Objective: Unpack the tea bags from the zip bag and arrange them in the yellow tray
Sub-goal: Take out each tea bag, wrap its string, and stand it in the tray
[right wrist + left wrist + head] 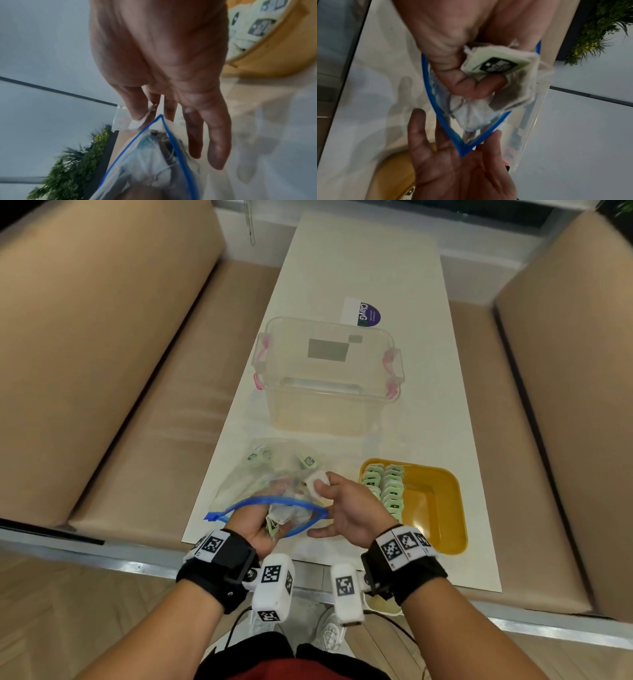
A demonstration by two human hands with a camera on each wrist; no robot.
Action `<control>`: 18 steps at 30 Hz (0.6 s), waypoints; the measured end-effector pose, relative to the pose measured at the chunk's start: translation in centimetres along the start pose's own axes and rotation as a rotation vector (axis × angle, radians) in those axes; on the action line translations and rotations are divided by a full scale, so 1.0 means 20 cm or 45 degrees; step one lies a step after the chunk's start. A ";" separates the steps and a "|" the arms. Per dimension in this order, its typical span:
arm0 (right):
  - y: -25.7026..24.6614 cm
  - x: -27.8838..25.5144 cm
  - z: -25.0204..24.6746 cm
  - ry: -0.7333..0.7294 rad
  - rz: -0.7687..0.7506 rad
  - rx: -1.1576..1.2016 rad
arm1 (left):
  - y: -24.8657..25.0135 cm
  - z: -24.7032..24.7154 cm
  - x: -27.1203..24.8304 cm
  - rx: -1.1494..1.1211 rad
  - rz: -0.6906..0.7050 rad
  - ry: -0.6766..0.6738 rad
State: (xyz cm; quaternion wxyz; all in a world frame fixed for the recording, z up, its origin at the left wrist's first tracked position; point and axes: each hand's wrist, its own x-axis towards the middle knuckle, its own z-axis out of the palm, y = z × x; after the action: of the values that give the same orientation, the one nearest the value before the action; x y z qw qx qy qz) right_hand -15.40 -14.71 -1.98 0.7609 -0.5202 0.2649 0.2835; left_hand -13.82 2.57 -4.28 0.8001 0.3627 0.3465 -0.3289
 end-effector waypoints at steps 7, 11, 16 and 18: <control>0.00 0.08 -0.05 -0.216 -0.087 0.222 | 0.03 -0.03 -0.02 -0.166 -0.150 -0.146; 0.00 0.10 -0.05 -0.238 -0.116 0.239 | 0.04 -0.04 -0.02 -0.152 -0.185 -0.167; -0.02 0.15 -0.02 -0.133 -0.151 0.253 | 0.05 0.01 -0.09 -0.100 -0.126 -0.201; -0.02 0.17 -0.03 -0.157 -0.136 0.234 | 0.05 0.01 -0.09 -0.062 -0.146 -0.174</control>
State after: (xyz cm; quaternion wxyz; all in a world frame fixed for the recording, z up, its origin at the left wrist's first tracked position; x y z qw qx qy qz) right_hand -12.75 -14.86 -4.21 0.8342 -0.4432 0.2144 0.2484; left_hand -13.98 3.54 -2.39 0.8103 0.2995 0.3193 -0.3897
